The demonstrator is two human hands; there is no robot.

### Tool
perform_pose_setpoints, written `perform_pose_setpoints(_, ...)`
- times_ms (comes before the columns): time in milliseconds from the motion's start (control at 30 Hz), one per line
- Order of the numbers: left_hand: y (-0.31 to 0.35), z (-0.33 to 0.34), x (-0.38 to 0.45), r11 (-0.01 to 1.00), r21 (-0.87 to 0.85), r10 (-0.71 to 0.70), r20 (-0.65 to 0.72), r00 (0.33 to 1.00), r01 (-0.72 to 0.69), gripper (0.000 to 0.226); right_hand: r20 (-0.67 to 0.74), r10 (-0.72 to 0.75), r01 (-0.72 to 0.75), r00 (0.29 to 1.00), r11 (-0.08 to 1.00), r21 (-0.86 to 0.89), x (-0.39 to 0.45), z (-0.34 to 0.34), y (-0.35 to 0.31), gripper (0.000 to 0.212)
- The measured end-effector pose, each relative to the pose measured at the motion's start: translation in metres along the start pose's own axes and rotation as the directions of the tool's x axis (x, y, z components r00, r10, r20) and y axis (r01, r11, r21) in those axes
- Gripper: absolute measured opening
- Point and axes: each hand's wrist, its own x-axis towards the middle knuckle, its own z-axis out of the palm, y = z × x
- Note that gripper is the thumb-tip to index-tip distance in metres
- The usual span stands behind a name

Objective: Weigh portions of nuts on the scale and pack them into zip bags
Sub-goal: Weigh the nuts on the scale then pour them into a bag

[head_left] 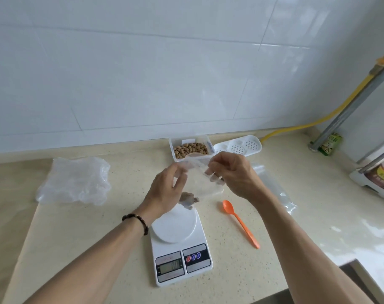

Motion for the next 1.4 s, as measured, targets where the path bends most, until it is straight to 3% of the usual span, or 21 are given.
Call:
perform_pose_setpoints(100,-0.008,-0.009,0.004,0.999,-0.022,-0.029,0.012,1.0,0.029,0.012,-0.002,0.029,-0.029,1.0,0.99,0.142,-0.001,0.006,-0.001,0.015)
perform_pose_setpoints(200,-0.009,-0.01,0.007,0.999,-0.041,-0.019,0.04,0.999,0.021,0.013,0.042,0.072,-0.075,0.996,0.995,0.062,-0.004,0.018,0.008,0.025)
perform_pose_setpoints(300,-0.017,-0.01,0.011,0.997,-0.05,-0.059,0.109,0.992,0.064,0.005,-0.008,0.162,-0.158,0.987,0.972,0.172,-0.004,0.031,0.023,0.012)
perform_pose_setpoints(433,-0.052,-0.008,0.01,0.977,0.098,-0.208,0.272,0.94,0.188,0.006,-0.014,0.355,-0.311,0.935,0.837,0.45,-0.007,0.048,0.063,0.013)
perform_pose_setpoints(533,-0.074,0.0,0.004,0.954,0.194,-0.271,0.248,0.93,0.227,0.011,-0.037,0.486,-0.399,0.873,0.756,0.519,-0.01,0.065,0.092,0.013)
perform_pose_setpoints(633,-0.085,0.008,0.006,0.941,0.279,-0.251,0.201,0.947,0.19,0.012,-0.15,0.552,-0.481,0.82,0.808,0.341,-0.005,0.078,0.113,0.007)
perform_pose_setpoints(700,-0.09,0.014,0.01,0.929,0.342,-0.208,0.171,0.963,0.14,0.013,-0.234,0.542,-0.515,0.807,0.84,0.17,0.0,0.083,0.122,0.015)
perform_pose_setpoints(900,-0.099,0.024,0.002,0.824,0.566,-0.048,0.099,0.994,-0.017,0.03,-0.308,0.388,-0.453,0.869,0.873,-0.179,0.006,0.086,0.13,0.049)
perform_pose_setpoints(1000,-0.098,0.018,-0.016,0.795,0.603,0.02,0.082,0.996,-0.066,0.035,-0.332,0.239,-0.36,0.912,0.855,-0.373,-0.004,0.086,0.128,0.05)
perform_pose_setpoints(1133,-0.093,0.011,-0.058,0.748,0.659,0.031,0.09,0.995,-0.083,0.054,-0.206,0.01,-0.126,0.979,0.821,-0.557,-0.035,0.087,0.123,0.045)
perform_pose_setpoints(1267,-0.096,0.019,-0.111,0.706,0.709,-0.072,0.093,0.993,-0.015,0.068,0.016,-0.052,0.049,0.999,0.748,-0.662,-0.068,0.091,0.124,0.054)
perform_pose_setpoints(1400,-0.097,0.034,-0.159,0.654,0.755,-0.166,0.07,0.984,0.057,0.079,0.14,-0.1,0.17,0.985,0.68,-0.713,-0.094,0.097,0.129,0.069)
